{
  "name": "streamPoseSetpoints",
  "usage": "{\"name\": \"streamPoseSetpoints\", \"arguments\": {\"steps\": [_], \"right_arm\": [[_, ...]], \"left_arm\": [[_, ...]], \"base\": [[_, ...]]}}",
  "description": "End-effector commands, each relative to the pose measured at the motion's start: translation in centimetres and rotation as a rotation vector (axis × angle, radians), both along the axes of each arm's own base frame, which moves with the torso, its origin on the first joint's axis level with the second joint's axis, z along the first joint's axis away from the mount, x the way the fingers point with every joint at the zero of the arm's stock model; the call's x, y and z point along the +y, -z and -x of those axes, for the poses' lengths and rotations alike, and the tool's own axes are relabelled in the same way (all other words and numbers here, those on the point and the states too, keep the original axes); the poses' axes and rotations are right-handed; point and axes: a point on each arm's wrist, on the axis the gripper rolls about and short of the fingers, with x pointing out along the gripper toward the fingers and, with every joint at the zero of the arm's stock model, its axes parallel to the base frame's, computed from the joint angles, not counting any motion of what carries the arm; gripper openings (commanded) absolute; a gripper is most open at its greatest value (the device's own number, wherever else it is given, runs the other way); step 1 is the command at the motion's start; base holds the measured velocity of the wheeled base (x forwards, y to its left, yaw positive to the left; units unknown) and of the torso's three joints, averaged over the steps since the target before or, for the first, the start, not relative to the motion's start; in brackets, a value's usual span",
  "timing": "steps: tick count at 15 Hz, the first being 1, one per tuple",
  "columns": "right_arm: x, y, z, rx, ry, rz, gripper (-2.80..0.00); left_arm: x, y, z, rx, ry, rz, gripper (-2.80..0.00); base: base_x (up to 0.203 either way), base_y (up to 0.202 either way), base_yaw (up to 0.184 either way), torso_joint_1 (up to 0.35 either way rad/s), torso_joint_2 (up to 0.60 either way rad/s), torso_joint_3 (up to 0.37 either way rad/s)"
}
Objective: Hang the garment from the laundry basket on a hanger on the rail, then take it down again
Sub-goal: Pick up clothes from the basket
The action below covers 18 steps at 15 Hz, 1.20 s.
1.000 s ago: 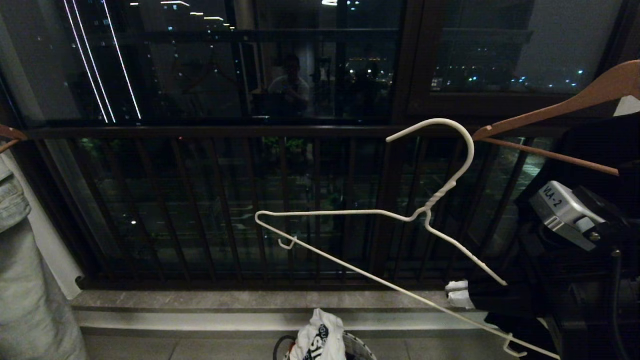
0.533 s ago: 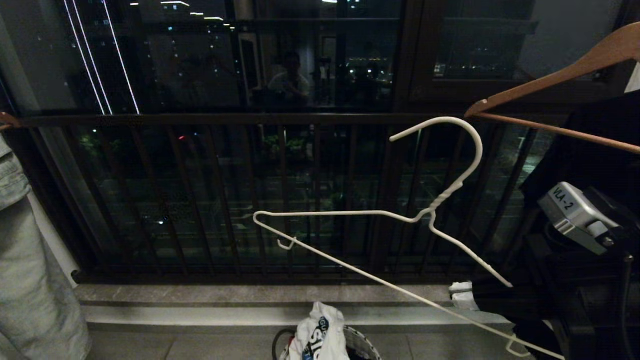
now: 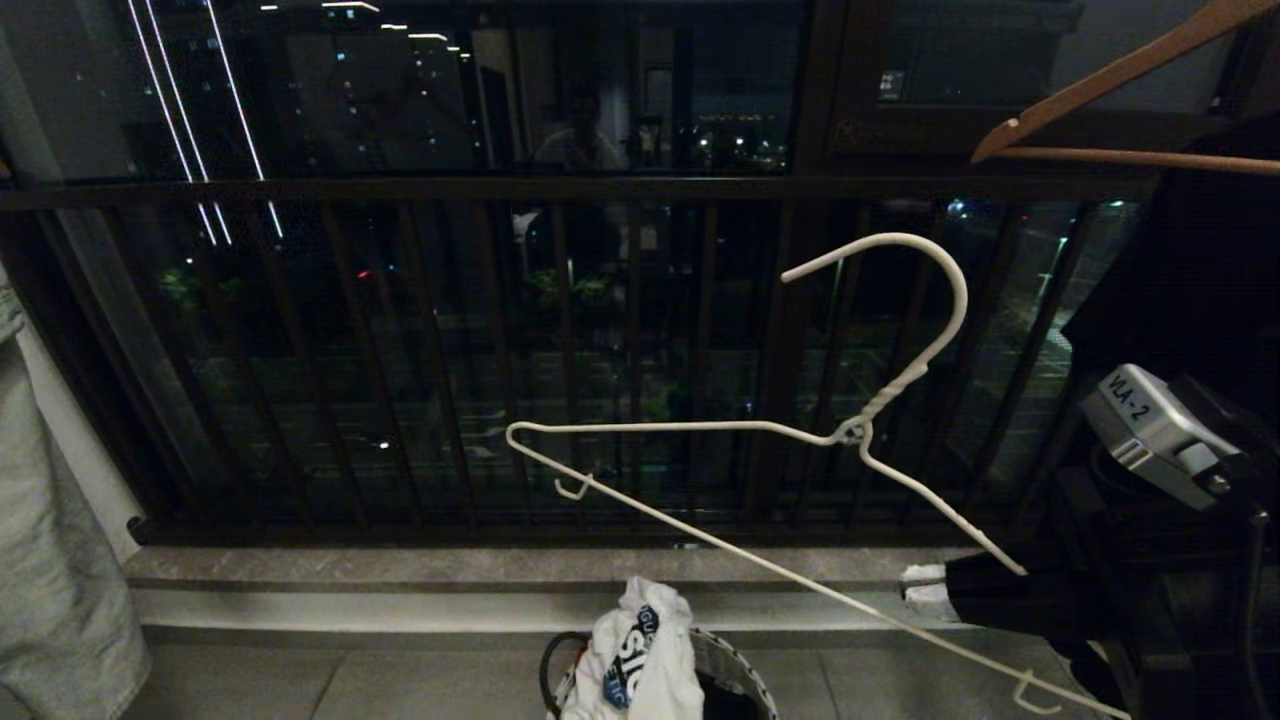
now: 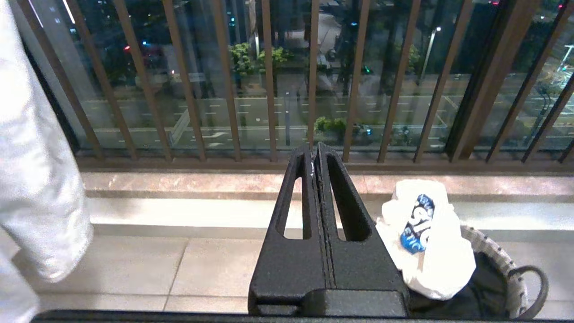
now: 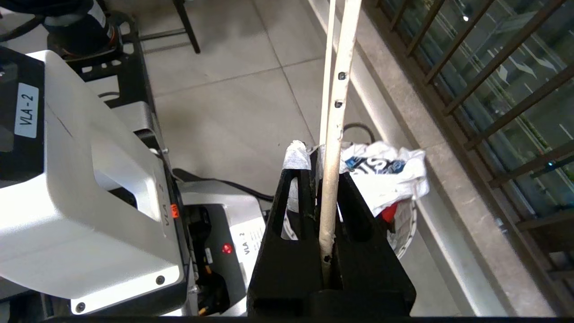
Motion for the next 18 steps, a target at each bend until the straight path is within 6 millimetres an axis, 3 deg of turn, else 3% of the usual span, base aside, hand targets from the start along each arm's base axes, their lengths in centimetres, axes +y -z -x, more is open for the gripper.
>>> {"name": "streamPoseSetpoints", "arguments": {"steps": [1,18], "right_arm": [[0.03,0.05,-0.04,0.002,-0.005,0.0,-2.8],[-0.4,-0.12,0.56,-0.014,0.025,0.002,-2.8]], "left_arm": [[0.0,0.41,-0.12,0.015,0.0,0.001,-2.8],[0.0,0.41,-0.12,0.015,0.0,0.001,-2.8]], "base": [[0.0,0.0,0.0,-0.212,0.52,0.311],[0.0,0.0,0.0,-0.151,0.48,0.322]]}}
